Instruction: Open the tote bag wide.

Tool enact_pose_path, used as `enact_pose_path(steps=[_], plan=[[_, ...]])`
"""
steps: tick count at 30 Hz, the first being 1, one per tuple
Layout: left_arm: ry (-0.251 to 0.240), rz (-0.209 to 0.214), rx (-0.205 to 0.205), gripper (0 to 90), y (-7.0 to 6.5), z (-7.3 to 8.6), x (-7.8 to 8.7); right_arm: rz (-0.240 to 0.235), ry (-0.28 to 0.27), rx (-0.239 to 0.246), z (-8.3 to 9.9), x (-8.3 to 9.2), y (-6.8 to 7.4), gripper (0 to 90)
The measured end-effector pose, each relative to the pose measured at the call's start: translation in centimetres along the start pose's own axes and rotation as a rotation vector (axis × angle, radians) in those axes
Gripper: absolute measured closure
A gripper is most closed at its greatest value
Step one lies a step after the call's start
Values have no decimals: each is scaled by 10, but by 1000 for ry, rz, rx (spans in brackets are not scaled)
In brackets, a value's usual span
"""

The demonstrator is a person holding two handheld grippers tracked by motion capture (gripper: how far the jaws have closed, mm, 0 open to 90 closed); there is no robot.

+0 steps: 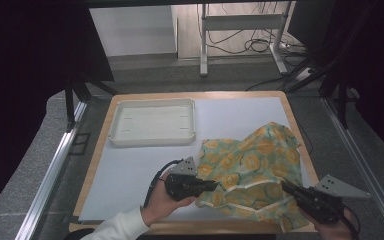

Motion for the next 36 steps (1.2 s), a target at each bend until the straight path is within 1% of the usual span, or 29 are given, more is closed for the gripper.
enact_pose_path(steps=[2, 3, 4, 6, 7, 9, 11, 12, 16, 19, 20, 21, 24, 30, 36], plan=[[-6, -1, -1, 896, 1, -2, 2, 4, -16, 9, -6, 2, -1, 888], [-11, 0, 1, 896, 1, -4, 4, 4, -16, 9, -6, 2, -1, 888], [-21, 4, 5, 896, 2, -7, 7, 10, -31, 15, -12, 3, -1, 888], [-28, 2, 6, 896, 4, -9, 9, 11, -33, 20, -14, 3, -1, 888], [-41, 2, 8, 896, 5, -13, 12, 17, -50, 27, -21, 4, -1, 888], [-56, 8, 14, 896, 7, -18, 16, 20, -61, 35, -27, 5, -2, 888], [-62, 11, 17, 895, 8, -20, 17, 24, -67, 40, -30, 5, -2, 887], [-67, 13, 22, 896, 9, -22, 19, 31, -83, 47, -37, 6, -4, 888], [-98, 20, 43, 896, 16, -31, 24, 41, -105, 63, -52, 5, -6, 888], [-114, 13, 44, 896, 20, -37, 28, 44, -122, 76, -66, 3, -9, 888], [-114, 13, 44, 896, 20, -37, 28, 44, -122, 76, -66, 3, -9, 888], [-121, 10, 47, 896, 21, -39, 29, 44, -129, 79, -74, 2, -10, 888], [-121, 3, 45, 897, 24, -41, 29, 44, -134, 83, -83, 0, -13, 888], [-118, -22, 56, 896, 33, -40, 28, 46, -123, 90, -91, -7, -17, 889], [-123, -37, 53, 897, 37, -43, 30, 48, -130, 84, -95, -9, -20, 889]])
Point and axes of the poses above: each handheld gripper's, and its own axes: x roughly backward along the jaws, z roughly out of its underside, y roughly to its left, the point moved 6 cm from there along -x, roughly forward along the jaws, and after that the axes turned 4 degrees about y, right-handed, at the moved point
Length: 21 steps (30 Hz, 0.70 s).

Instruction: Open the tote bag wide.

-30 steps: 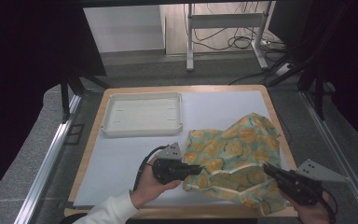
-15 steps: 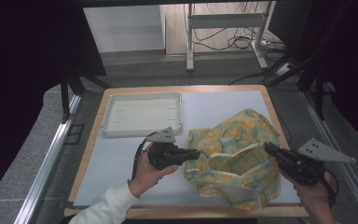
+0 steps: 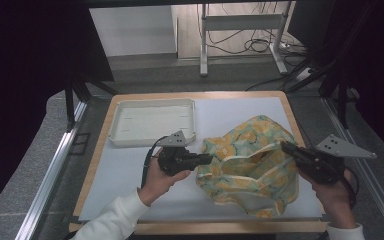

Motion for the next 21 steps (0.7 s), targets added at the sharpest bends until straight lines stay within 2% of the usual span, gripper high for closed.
enact_pose_path(steps=[5, 11, 21], plan=[[-15, -5, 0, 896, 2, -6, 2, 14, -16, -4, -6, 2, -6, 890], [-40, -17, 12, 895, 9, -15, 4, 38, -34, -11, -19, 4, -20, 889], [-54, -33, 14, 895, 17, -28, 3, 51, -34, -30, -29, -15, -38, 890]])
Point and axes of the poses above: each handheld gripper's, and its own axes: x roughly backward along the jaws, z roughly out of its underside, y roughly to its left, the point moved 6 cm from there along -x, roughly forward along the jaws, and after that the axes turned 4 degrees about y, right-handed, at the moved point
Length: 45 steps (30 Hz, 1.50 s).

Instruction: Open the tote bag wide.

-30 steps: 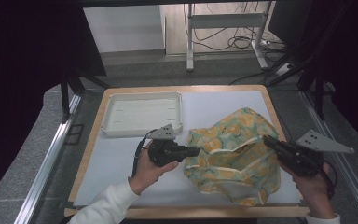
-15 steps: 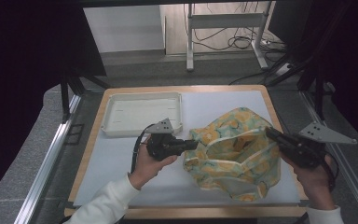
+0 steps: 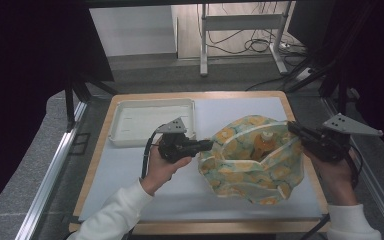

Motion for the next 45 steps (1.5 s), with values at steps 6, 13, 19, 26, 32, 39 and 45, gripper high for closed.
enact_pose_path(steps=[6, 13, 19, 26, 32, 39, 45], plan=[[-3, -14, 9, 895, 7, -5, -1, 5, 5, -10, -3, -11, -7, 889], [-6, -23, 19, 895, 13, -7, -3, 10, 8, -10, -6, -18, -10, 889], [-14, -32, 23, 895, 18, -14, -4, 22, 10, -12, -9, -23, -15, 890], [-9, -43, 19, 895, 23, -21, -6, 36, 13, -15, -14, -30, -22, 889], [-16, -57, 23, 894, 27, -28, -10, 51, 17, -20, -18, -40, -31, 889], [-23, -67, 30, 894, 31, -32, -13, 62, 21, -28, -19, -47, -37, 889], [-27, -83, 33, 894, 35, -36, -15, 67, 20, -27, -19, -49, -40, 889]])
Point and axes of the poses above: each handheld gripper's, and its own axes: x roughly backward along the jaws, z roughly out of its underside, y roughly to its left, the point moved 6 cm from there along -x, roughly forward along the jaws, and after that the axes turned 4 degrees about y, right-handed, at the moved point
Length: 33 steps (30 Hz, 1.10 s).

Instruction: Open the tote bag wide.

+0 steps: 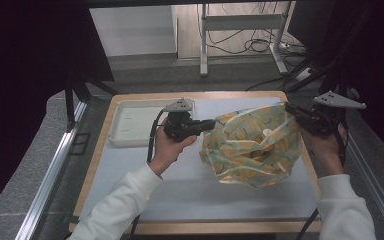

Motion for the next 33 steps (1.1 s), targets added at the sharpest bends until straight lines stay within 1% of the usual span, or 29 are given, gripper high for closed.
enact_pose_path(steps=[8, 9, 11, 14, 16, 18, 19, 20, 21, 22, 23, 25, 27, 30, 31, 32, 33], plan=[[-9, -16, 9, 893, 8, -4, 1, 4, -6, 1, -6, -6, -2, 889], [-12, -26, 17, 894, 12, -6, 1, 6, -8, 1, -10, -9, -2, 889], [-11, -30, 19, 893, 13, -6, 0, 7, -7, -1, -13, -14, -4, 889], [-18, -46, 35, 894, 21, -10, -2, 8, 0, -13, -14, -22, -7, 889], [-19, -49, 37, 894, 23, -10, -3, 11, 8, -17, -15, -28, -10, 889], [-18, -64, 53, 894, 30, -11, -5, 15, 14, -20, -15, -35, -12, 889], [-18, -64, 53, 894, 30, -11, -5, 18, 19, -19, -15, -39, -13, 889], [-16, -71, 56, 894, 33, -11, -6, 18, 19, -19, -15, -39, -13, 889], [-12, -84, 63, 894, 36, -11, -8, 20, 29, -19, -13, -45, -15, 889], [-12, -84, 63, 894, 36, -11, -8, 22, 37, -23, -12, -49, -16, 889], [-10, -92, 63, 894, 38, -11, -9, 22, 37, -23, -12, -49, -16, 889], [1, -98, 67, 895, 40, -9, -13, 22, 49, -34, -9, -56, -18, 889], [20, -128, 57, 895, 43, -6, -18, 22, 70, -52, -1, -65, -22, 889], [32, -140, 65, 895, 46, -4, -22, 22, 84, -62, 5, -70, -25, 890], [39, -146, 66, 895, 47, -3, -24, 23, 100, -73, 12, -75, -26, 889], [45, -151, 70, 895, 48, -2, -26, 23, 100, -73, 12, -75, -26, 889], [55, -160, 71, 895, 50, 1, -29, 24, 117, -79, 19, -79, -27, 889]])
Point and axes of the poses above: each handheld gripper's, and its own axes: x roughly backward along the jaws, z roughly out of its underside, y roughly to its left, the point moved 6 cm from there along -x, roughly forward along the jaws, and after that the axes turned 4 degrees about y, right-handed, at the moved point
